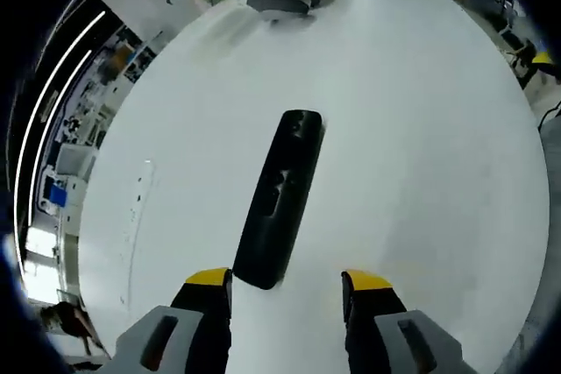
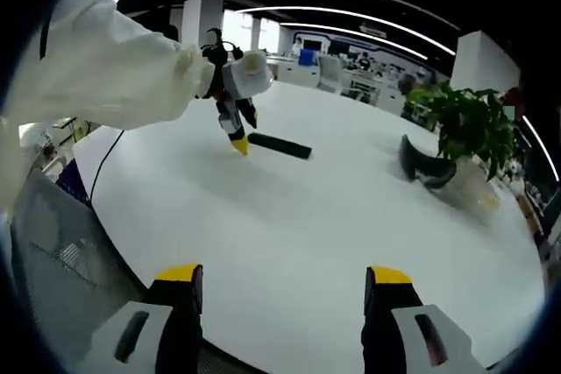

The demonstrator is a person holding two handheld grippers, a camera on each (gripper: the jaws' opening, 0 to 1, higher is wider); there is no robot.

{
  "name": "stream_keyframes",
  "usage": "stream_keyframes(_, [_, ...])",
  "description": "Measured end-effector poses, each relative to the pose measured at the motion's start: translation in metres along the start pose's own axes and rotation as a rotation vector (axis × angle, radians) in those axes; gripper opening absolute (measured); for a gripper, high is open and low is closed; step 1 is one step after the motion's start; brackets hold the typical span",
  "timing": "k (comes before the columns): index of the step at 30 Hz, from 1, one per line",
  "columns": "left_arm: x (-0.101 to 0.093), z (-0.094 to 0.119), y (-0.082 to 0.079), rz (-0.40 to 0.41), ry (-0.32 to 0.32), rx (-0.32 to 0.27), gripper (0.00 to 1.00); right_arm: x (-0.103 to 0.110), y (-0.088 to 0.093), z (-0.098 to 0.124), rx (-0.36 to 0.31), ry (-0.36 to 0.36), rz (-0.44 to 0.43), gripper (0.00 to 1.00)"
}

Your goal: Press the specified remote control buttons in sequence, fully releasing each button before pressing the next.

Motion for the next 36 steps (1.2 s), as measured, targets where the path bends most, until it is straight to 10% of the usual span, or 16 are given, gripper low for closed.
stream_keyframes(16, [0.012,-0.004,-0.005,-0.039,0.095,0.036,0.54,0.001,0.001,-0.002,0.019,-0.002,0.006,0.73])
stream_keyframes(18, [0.0,-0.005,-0.002,0.005,0.229,0.071,0.42,0.001,0.001,-0.002,0.019,-0.007,0.007,0.73])
stream_keyframes(36, [0.001,-0.006,-0.006,-0.06,0.174,0.105,0.35,0.003,0.002,-0.004,0.026,-0.011,0.014,0.72])
Point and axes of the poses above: the point that each gripper's makers call its tool centre point, and the gripper's own axes: z roughly backward along the fingers, x roughly to its left, y roughly out of its underside, the point moved 5 cm from there along z, roughly backward along the fingers, and after that the axes turned 15 degrees about x, right-handed, at the moved point
